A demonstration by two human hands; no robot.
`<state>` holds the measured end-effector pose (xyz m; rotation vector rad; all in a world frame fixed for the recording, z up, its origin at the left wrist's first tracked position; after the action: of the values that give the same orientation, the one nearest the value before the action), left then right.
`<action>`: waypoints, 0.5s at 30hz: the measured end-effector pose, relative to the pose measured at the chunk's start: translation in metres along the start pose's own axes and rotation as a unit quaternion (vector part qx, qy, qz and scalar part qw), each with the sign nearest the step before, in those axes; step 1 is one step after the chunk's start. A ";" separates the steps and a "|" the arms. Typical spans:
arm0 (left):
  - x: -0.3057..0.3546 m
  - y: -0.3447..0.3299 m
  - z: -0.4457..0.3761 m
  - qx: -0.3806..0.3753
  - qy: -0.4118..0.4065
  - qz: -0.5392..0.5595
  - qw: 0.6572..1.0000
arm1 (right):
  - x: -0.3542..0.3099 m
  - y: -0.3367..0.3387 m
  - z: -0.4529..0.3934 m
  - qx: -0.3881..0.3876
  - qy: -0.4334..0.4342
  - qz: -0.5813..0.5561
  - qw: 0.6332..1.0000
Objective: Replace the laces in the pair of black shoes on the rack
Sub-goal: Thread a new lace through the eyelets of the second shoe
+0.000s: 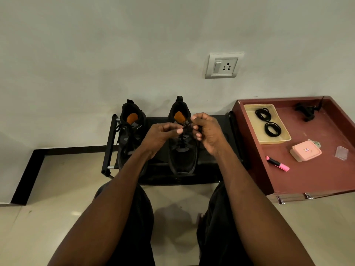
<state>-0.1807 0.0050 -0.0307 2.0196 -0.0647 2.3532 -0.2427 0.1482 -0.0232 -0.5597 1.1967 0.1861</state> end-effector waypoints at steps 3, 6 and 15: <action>-0.007 0.038 0.006 0.153 0.022 -0.012 0.988 | -0.005 0.029 -0.003 0.075 0.015 -0.056 0.995; -0.019 0.074 0.021 0.276 0.087 -0.129 0.949 | -0.009 0.055 0.001 0.146 0.037 -0.117 0.982; -0.001 0.035 0.006 0.168 0.021 -0.213 0.962 | 0.010 0.013 -0.004 0.027 -0.034 0.184 0.982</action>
<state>-0.1769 -0.0306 -0.0311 1.8570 0.7402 2.2325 -0.2481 0.1555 -0.0372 -0.2779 1.2278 0.4816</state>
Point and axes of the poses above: each hand's wrist, its own z-axis away from the middle knuckle, its own y-axis out of the back of the hand, x = y × z, the point moved 9 cm from there along -z, towards the middle knuckle, and after that the axes turned 8 degrees about -x, right-handed, at the moved point
